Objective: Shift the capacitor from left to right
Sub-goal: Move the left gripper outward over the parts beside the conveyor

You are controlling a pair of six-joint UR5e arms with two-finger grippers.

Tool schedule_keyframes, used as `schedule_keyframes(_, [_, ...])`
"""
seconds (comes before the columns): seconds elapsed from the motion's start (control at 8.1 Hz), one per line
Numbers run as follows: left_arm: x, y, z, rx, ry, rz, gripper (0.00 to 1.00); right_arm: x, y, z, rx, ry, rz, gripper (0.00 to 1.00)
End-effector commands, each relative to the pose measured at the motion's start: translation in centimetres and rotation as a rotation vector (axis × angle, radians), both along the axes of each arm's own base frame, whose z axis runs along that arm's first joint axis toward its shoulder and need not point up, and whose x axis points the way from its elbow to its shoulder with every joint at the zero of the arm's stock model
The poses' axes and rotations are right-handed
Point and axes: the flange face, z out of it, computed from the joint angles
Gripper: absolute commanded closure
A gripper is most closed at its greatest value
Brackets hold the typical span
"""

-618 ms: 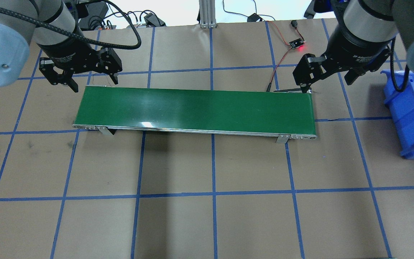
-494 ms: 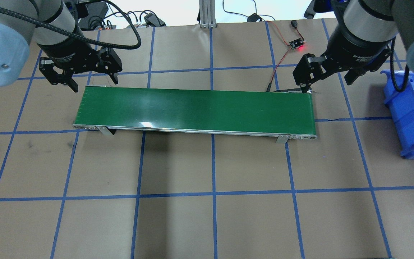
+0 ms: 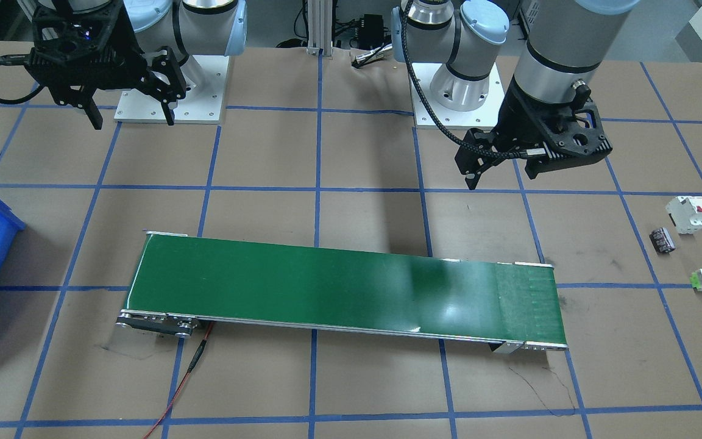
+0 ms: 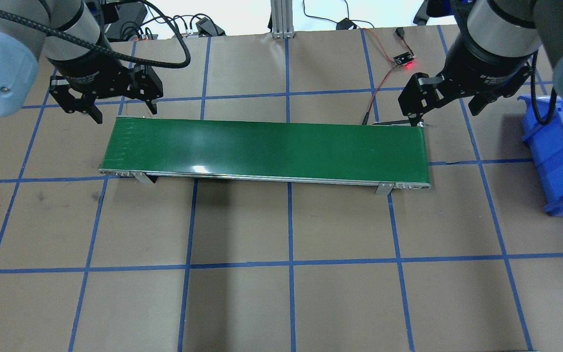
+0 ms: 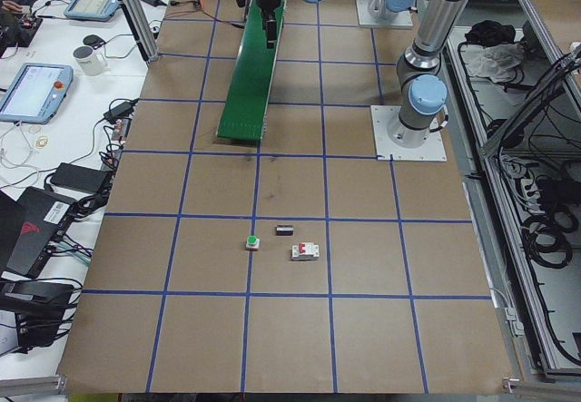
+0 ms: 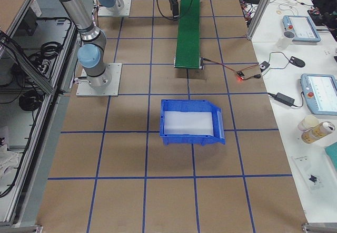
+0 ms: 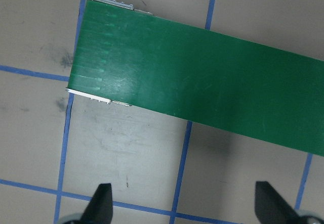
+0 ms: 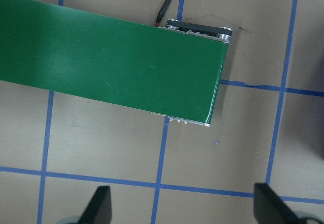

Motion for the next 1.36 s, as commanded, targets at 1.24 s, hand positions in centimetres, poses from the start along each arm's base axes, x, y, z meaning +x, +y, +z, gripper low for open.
schedule_keyframes(1.24, [36.3,-0.1,-4.8,0.034,-0.053,-0.097,0.0,0.0,0.0,0.0,0.0,0.0,0.0,0.0])
